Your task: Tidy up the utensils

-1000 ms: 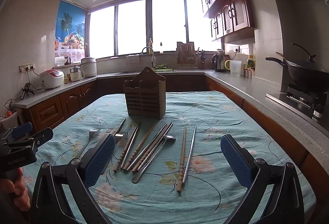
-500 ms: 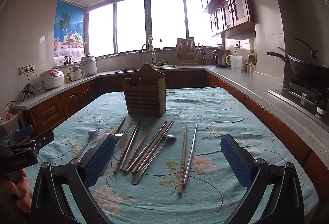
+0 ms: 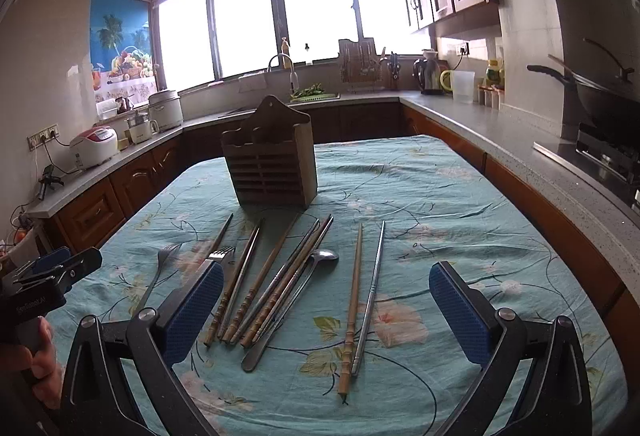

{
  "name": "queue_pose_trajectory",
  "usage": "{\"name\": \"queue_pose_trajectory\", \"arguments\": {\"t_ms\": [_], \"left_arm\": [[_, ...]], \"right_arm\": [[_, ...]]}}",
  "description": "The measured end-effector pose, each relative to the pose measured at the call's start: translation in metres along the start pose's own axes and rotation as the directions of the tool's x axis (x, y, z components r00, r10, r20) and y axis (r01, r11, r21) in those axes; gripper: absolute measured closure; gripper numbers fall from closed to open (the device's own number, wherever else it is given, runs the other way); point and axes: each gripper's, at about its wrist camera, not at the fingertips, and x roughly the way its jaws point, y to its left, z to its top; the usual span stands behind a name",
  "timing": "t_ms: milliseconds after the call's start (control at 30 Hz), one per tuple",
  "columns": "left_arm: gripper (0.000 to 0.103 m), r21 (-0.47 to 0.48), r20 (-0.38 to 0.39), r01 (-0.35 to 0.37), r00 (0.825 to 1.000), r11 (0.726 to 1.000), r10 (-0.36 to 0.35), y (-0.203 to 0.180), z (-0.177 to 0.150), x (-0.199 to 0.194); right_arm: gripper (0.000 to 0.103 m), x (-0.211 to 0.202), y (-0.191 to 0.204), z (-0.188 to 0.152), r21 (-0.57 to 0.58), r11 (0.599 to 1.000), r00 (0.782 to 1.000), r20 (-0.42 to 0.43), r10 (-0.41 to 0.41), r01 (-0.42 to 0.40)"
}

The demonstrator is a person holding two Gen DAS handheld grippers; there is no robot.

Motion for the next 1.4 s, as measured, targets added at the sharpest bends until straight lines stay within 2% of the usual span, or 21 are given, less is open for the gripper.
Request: {"name": "queue_pose_trajectory", "arguments": {"t_ms": [233, 333, 567, 733, 800, 867, 1100, 1267, 1300, 1333, 1367, 1400], "left_arm": [[0.002, -0.004, -0.094, 0.006, 0.996, 1.000, -0.006, 0.001, 0.033, 0.041], [0.007, -0.026, -0.135, 0.021, 0.991, 0.999, -0.024, 0.006, 0.050, 0.061], [0.025, -0.018, -0.201, 0.029, 0.979, 0.999, -0.032, 0.006, 0.083, 0.108], [0.038, -0.030, -0.271, 0.033, 0.962, 0.999, -0.039, 0.007, 0.097, 0.151], [0.045, -0.036, -0.302, 0.034, 0.952, 0.999, -0.043, 0.008, 0.100, 0.167], [0.049, -0.025, -0.325, 0.032, 0.945, 0.999, -0.038, 0.005, 0.101, 0.183], [0.058, 0.016, -0.389, 0.040, 0.921, 0.999, -0.031, -0.007, 0.104, 0.230], [0.071, 0.033, -0.457, 0.037, 0.889, 0.999, -0.018, -0.010, 0.101, 0.270], [0.072, 0.057, -0.441, 0.033, 0.898, 0.998, -0.004, -0.013, 0.101, 0.271], [0.074, 0.084, -0.442, 0.024, 0.897, 0.996, 0.016, -0.016, 0.101, 0.276], [0.081, 0.106, -0.440, 0.019, 0.897, 0.994, 0.030, -0.020, 0.101, 0.279], [0.088, 0.116, -0.439, 0.020, 0.898, 0.993, 0.033, -0.023, 0.101, 0.281]], "right_arm": [[0.001, 0.043, -0.021, 0.023, 0.067, 0.998, 0.996, -0.081, 0.027, -0.021], [0.005, 0.066, -0.027, 0.033, 0.073, 0.997, 0.992, -0.120, 0.027, -0.019], [0.035, 0.123, -0.035, 0.045, 0.101, 0.994, 0.971, -0.230, 0.057, -0.034], [0.048, 0.154, -0.039, 0.045, 0.100, 0.995, 0.952, -0.301, 0.054, -0.025], [0.057, 0.164, -0.041, 0.043, 0.093, 0.996, 0.944, -0.326, 0.043, -0.013], [0.062, 0.175, -0.044, 0.040, 0.092, 0.996, 0.935, -0.352, 0.040, -0.008], [0.079, 0.207, -0.047, 0.031, 0.053, 0.998, 0.902, -0.431, -0.002, 0.028], [0.082, 0.214, -0.034, 0.032, -0.045, 0.998, 0.901, -0.430, -0.066, 0.051], [0.086, 0.214, -0.032, 0.031, -0.065, 0.996, 0.902, -0.424, -0.075, 0.053], [0.089, 0.214, -0.031, 0.031, -0.067, 0.997, 0.904, -0.421, -0.071, 0.047], [0.096, 0.215, -0.031, 0.031, -0.058, 0.997, 0.905, -0.421, -0.061, 0.041], [0.096, 0.215, -0.033, 0.031, -0.049, 0.998, 0.905, -0.423, -0.054, 0.037]]}}
